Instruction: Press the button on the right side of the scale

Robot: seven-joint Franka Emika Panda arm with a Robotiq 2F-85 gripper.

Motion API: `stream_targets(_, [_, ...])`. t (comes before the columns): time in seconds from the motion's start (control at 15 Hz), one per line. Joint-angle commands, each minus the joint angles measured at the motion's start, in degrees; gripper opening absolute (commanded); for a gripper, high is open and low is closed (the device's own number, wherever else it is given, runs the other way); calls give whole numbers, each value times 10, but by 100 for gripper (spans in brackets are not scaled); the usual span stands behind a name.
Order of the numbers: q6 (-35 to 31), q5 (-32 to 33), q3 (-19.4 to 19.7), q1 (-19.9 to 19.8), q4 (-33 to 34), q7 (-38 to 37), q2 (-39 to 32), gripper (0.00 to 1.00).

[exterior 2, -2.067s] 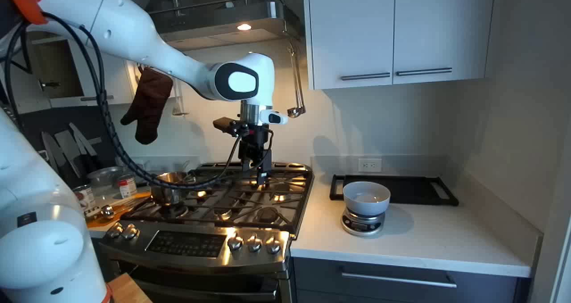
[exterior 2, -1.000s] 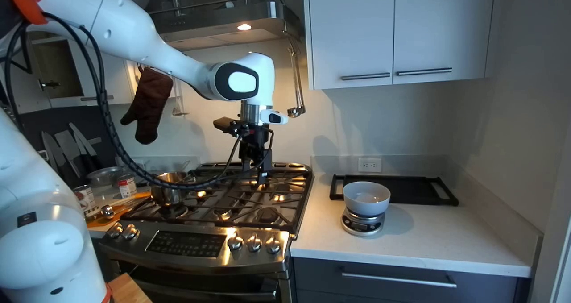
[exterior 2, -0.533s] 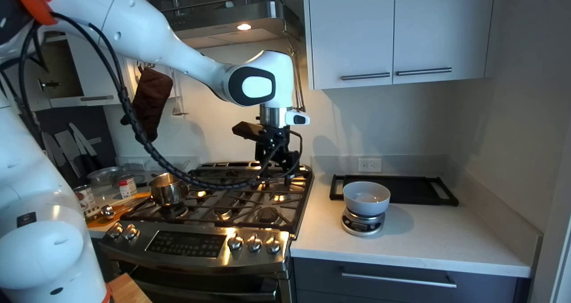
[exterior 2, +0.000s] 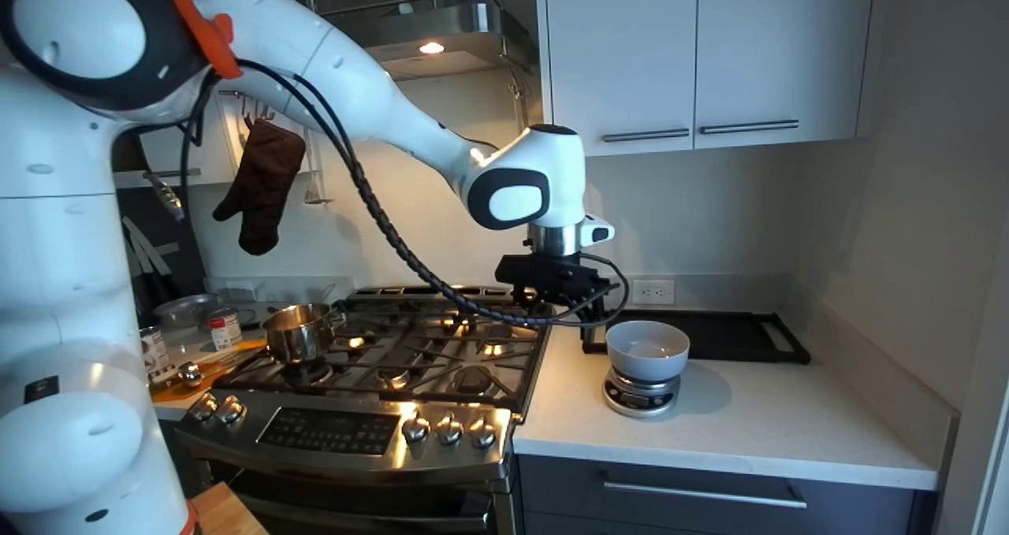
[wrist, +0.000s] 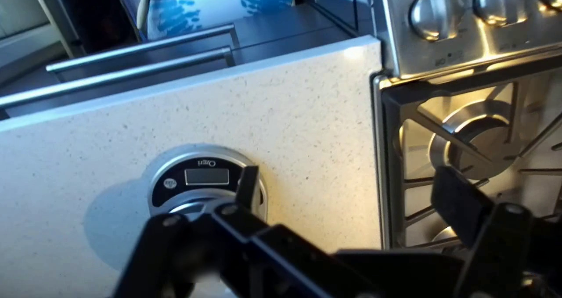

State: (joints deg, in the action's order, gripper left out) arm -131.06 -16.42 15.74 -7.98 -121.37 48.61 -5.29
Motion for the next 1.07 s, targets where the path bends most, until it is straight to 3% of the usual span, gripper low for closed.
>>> stream_targets(0.0, [-25, -65, -37, -44, 78, 93, -93, 100])
stream_targets(0.27, [-62, -86, -78, -91, 151, 156, -169, 100])
stream_targets(0.33, [-41, -76, -82, -101, 174, 146, -186, 100])
stream_targets(0.4, [-58, -58, -84, -91, 125, 120, -144, 100])
stream_targets(0.6, [-58, -57, -93, -107, 161, 125, -179, 100])
stream_targets(1.0, [-58, -57, -96, -108, 166, 125, -182, 100])
